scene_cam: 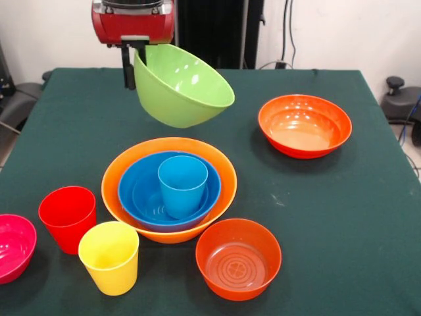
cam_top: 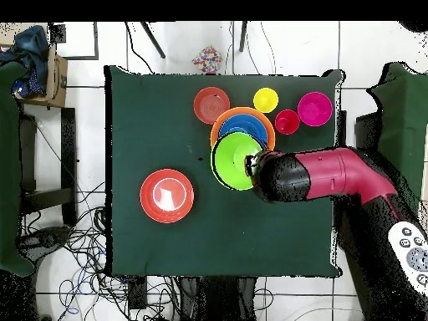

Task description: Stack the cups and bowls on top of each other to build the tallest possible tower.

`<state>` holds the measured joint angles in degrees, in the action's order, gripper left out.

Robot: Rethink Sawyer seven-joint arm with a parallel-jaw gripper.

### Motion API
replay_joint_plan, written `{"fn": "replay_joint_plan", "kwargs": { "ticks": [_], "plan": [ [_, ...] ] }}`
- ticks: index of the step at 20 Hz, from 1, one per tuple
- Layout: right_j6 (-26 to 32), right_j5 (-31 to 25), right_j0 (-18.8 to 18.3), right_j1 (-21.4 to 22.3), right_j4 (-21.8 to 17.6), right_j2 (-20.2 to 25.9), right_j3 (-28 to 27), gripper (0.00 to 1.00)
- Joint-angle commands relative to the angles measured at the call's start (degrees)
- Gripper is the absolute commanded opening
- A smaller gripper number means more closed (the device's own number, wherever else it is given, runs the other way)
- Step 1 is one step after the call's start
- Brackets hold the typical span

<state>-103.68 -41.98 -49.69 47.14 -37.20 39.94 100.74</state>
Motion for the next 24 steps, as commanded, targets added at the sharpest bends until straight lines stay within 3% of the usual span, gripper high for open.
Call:
{"fn": "replay_joint_plan", "kwargs": {
  "ticks": [1, 8, 19, 24],
  "plan": [
    [-5.32, 1.18, 1.91, 1.67, 2.14, -3.95, 1.28, 0.0],
    [-4.89, 1.83, 2.93, -0.32, 1.28, -5.97, -0.51, 0.0],
    [-2.26, 2.92, 3.68, -7.85, -1.46, -8.58, -9.67, 0.0],
    [-0.61, 1.68, 2.85, -11.02, 0.36, -8.01, -14.05, 0.0]
  ]
}}
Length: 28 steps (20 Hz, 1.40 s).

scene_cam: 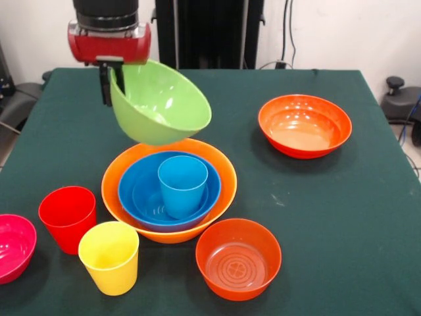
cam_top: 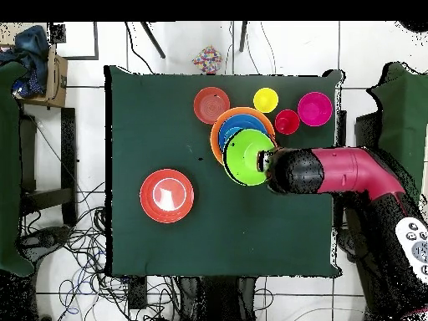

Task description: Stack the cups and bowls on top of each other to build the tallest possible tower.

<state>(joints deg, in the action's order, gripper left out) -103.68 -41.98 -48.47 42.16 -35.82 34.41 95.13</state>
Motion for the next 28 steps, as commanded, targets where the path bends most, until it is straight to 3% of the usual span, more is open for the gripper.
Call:
{"fn": "replay_joint_plan", "kwargs": {
  "ticks": [1, 12, 16, 22, 28],
  "plan": [
    [-0.19, 1.11, 1.34, -6.69, -0.43, -2.22, -9.68, 0.0],
    [0.94, -0.92, 0.69, -8.73, 2.27, -0.9, -15.1, 0.0],
    [1.01, -2.78, 0.74, -7.99, 4.96, -0.04, -16.09, 0.0],
    [0.33, -6.71, 2.41, -6.64, 8.9, -0.27, -18.48, 0.0],
    [-1.57, -6.63, 5.06, -7.04, 10.21, -1.62, -20.06, 0.0]
  ]
}}
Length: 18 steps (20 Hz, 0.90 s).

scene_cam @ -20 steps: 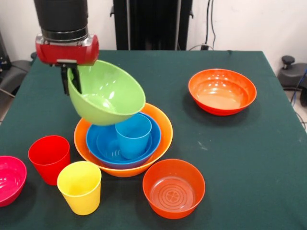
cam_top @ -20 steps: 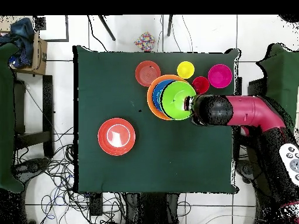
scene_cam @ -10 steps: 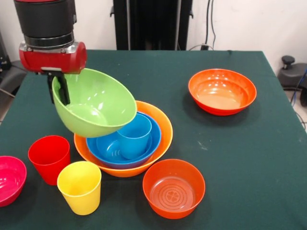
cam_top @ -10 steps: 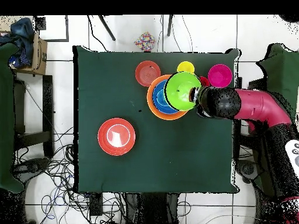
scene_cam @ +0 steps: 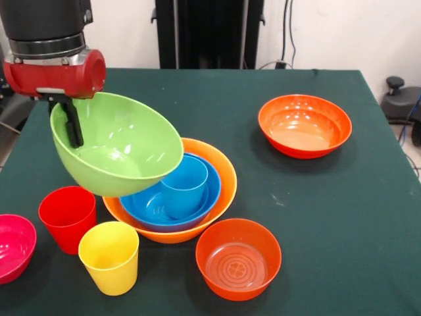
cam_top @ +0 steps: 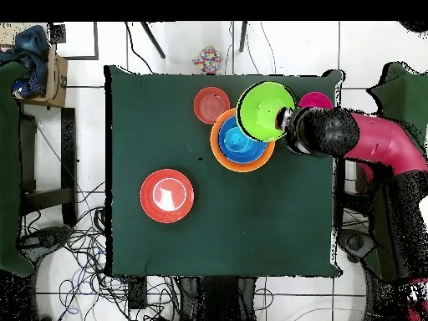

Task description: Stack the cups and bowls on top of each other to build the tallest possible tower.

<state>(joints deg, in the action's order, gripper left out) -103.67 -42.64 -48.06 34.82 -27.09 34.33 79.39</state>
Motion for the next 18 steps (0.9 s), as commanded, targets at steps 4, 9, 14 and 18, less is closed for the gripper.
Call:
{"fn": "replay_joint_plan", "kwargs": {
  "ticks": [4, 9, 14, 18],
  "plan": [
    [-3.15, -4.93, 6.74, -0.21, 1.58, -2.77, -4.79, 0.0],
    [-4.43, -3.59, 8.98, -0.96, 1.51, -4.36, -5.29, 0.0],
    [-5.28, -1.89, 10.75, -1.11, 1.27, -5.98, -4.13, 0.0],
    [-5.68, 0.05, 12.1, -1.1, 0.21, -7.24, -2.24, 0.0]
  ]
}}
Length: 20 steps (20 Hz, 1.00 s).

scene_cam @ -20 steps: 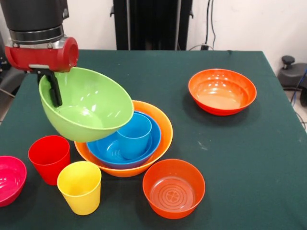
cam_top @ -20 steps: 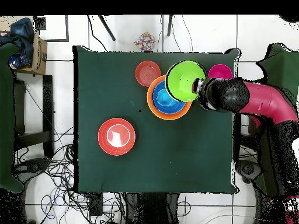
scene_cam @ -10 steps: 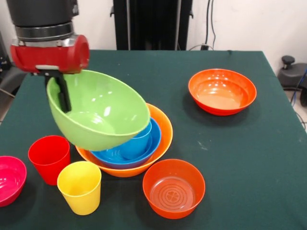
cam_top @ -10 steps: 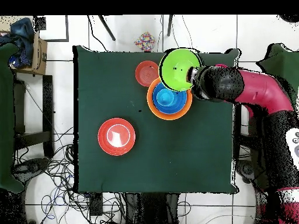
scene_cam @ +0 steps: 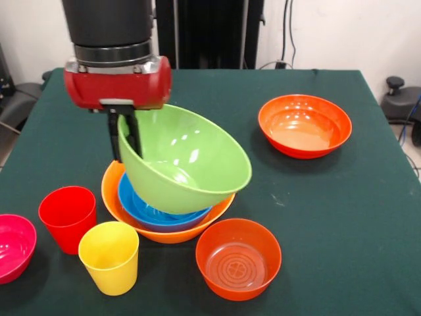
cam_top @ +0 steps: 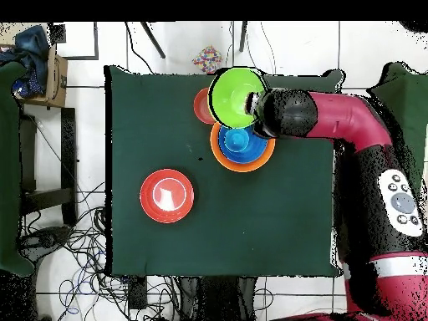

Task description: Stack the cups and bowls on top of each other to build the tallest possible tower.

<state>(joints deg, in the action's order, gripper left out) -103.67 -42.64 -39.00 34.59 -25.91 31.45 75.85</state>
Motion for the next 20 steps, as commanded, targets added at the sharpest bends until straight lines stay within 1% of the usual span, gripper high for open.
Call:
{"fn": "replay_joint_plan", "kwargs": {
  "ticks": [1, 13, 17, 20],
  "plan": [
    [-5.72, 0.49, 3.28, -0.87, -1.11, -4.63, 1.65, 0.0],
    [-3.88, 5.34, 4.17, -0.97, -1.86, -5.7, 7.08, 0.0],
    [-3.63, 5.7, 5.02, -1.11, -2.19, -6.2, 7.65, 0.0],
    [-3.1, 5.66, 5.55, -0.54, -2.28, -6.44, 9.1, 0.0]
  ]
}}
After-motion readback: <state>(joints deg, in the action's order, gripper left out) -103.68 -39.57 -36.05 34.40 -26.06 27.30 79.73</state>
